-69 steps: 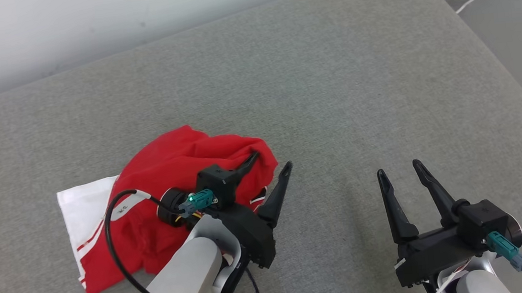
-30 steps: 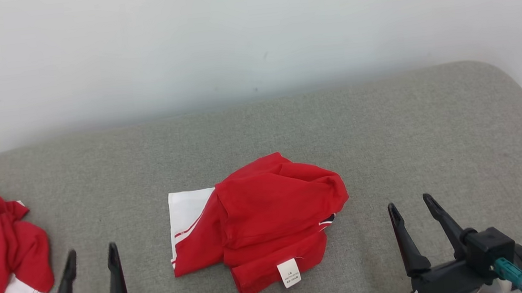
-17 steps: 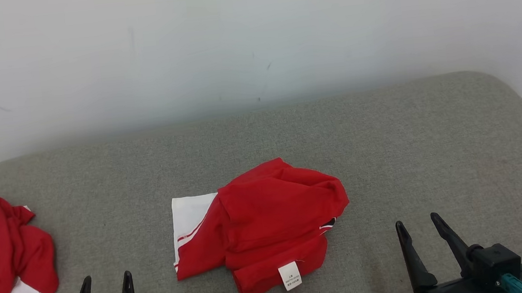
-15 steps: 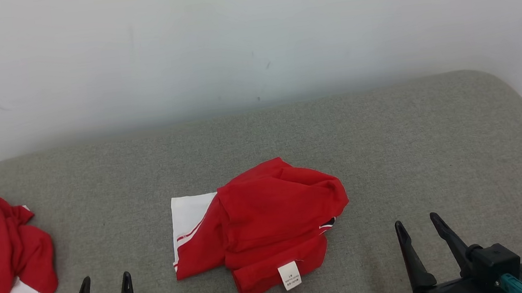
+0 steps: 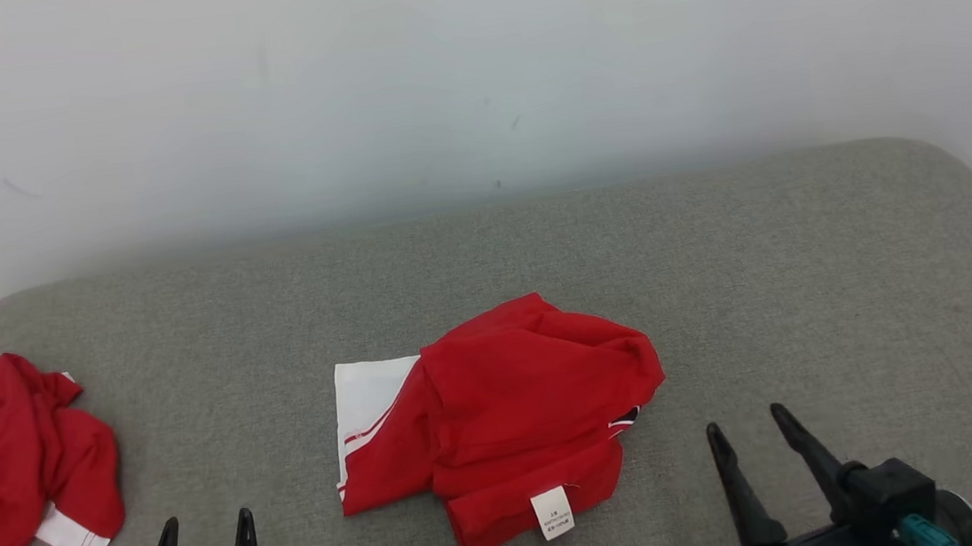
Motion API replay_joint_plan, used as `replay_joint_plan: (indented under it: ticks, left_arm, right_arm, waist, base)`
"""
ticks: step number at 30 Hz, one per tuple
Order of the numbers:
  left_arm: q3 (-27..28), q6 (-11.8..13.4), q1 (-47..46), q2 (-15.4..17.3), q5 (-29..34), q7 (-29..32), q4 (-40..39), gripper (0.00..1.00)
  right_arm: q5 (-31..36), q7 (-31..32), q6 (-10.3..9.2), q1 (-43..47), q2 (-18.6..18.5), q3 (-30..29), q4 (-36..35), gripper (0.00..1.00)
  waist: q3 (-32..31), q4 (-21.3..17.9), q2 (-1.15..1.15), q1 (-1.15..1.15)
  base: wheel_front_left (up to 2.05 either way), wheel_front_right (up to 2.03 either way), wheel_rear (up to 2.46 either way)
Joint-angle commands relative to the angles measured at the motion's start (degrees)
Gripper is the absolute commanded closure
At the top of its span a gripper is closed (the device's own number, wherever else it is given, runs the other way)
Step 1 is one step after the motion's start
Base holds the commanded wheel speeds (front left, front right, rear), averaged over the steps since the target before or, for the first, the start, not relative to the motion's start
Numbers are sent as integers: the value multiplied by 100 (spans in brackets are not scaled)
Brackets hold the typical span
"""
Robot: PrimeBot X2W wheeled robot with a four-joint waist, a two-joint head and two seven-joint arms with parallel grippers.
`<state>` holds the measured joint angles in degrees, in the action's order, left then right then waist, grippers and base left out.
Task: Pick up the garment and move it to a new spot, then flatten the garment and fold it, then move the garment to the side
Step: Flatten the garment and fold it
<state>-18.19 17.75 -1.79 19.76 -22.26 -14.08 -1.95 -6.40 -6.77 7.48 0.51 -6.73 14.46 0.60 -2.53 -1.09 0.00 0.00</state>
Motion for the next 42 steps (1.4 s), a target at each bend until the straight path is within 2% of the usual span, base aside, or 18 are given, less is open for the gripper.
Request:
replay_joint_plan:
  ticks: [1, 7, 17, 23, 30, 31, 32, 33, 34, 35, 42]
  left_arm:
    - [-9, -10, -55, 11, -12, 13, 18, 0]
    - [-66, -23, -140, -38, -12, 21, 29, 0]
    - [-271, -121, -311, -224, -4, -20, 160, 0]
    - [-278, -144, -385, -321, -20, -59, 253, 0]
    - [-240, -198, -449, -432, 9, -91, 340, 0]
    - [-226, -208, -457, -440, 12, -95, 349, 0]
    - [-226, -208, -457, -440, 12, -95, 349, 0]
    - [-215, -221, -462, -449, 14, -96, 356, 0]
    - [-208, -232, -461, -460, 21, -98, 362, 0]
    - [-194, -241, -456, -466, 27, -101, 365, 0]
    - [-73, -231, -357, -496, 79, -110, 338, 0]
  right_arm:
    - [-18, 14, 2, -47, -43, 145, 7, 0]
    - [-186, 112, 2, -269, -259, 1025, 209, 0]
    - [-522, 161, 1, -1073, -750, 2521, 1008, 0]
    - [-536, 251, 1, -1648, -982, 3244, 1500, 0]
    - [-592, 430, 1, -2252, -949, 3870, 2260, 0]
    - [-611, 472, 1, -2304, -934, 3930, 2353, 11]
    - [-611, 472, 1, -2304, -934, 3930, 2353, 11]
    - [-658, 489, 1, -2342, -921, 3963, 2421, 54]
    - [-710, 494, 1, -2374, -911, 3979, 2485, 73]
    - [-761, 498, 1, -2391, -913, 3985, 2534, 100]
    - [-1032, 289, 1, -2294, -983, 3666, 2316, 100]
  waist:
    - [-9, 86, 0, 0]
    - [36, 409, 0, 0]
    - [210, 961, 0, 0]
    - [323, 1097, 0, 0]
    - [410, 1130, 0, 0]
    - [416, 1127, 0, 0]
    - [416, 1127, 0, 0]
    - [420, 1122, 0, 0]
    - [422, 1115, 0, 0]
    - [426, 1105, 0, 0]
    - [434, 930, 0, 0]
  base:
    - [0, 0, 0]
    - [0, 0, 0]
    - [0, 0, 0]
    - [0, 0, 0]
    - [0, 0, 0]
    - [0, 0, 0]
    - [0, 0, 0]
    - [0, 0, 0]
    - [0, 0, 0]
    - [0, 0, 0]
    - [0, 0, 0]
